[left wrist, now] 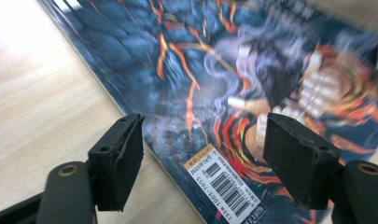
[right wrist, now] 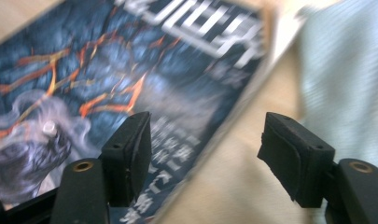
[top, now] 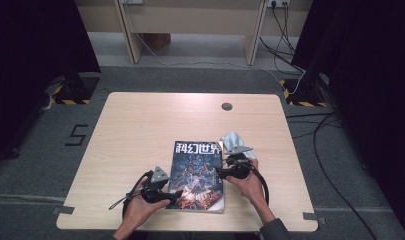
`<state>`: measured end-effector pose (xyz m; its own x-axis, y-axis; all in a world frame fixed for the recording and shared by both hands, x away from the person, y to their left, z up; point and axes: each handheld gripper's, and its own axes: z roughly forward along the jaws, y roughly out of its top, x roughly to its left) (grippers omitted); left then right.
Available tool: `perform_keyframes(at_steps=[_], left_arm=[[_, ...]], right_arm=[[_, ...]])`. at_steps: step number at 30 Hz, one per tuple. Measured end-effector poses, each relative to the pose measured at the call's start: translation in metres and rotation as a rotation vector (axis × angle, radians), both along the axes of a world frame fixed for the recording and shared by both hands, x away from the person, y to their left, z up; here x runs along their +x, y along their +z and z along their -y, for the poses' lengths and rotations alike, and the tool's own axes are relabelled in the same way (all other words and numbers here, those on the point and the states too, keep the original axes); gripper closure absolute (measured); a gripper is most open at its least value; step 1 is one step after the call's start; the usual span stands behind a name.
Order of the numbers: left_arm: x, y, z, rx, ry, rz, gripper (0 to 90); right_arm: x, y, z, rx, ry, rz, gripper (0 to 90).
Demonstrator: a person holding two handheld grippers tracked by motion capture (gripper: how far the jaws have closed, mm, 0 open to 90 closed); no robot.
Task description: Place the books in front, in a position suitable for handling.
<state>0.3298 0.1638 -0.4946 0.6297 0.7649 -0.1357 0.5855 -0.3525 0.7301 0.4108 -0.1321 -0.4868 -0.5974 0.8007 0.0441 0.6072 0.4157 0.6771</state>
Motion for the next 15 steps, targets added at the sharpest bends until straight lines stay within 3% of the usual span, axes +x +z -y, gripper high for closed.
perform_keyframes(at_steps=[5,9,15], left_arm=[[-0.006,0.002,-0.014,-0.023,0.024,-0.009,25.9],[-0.014,0.000,-0.018,-0.022,0.013,-0.019,24.6],[-0.027,-0.003,-0.024,-0.011,0.004,-0.035,21.9]], right_arm=[[0.009,0.015,0.020,0.022,-0.059,0.048,37.8],[0.016,0.023,0.032,-0.019,-0.088,0.093,42.1],[0.029,0.021,0.044,-0.027,-0.123,0.091,46.1]])
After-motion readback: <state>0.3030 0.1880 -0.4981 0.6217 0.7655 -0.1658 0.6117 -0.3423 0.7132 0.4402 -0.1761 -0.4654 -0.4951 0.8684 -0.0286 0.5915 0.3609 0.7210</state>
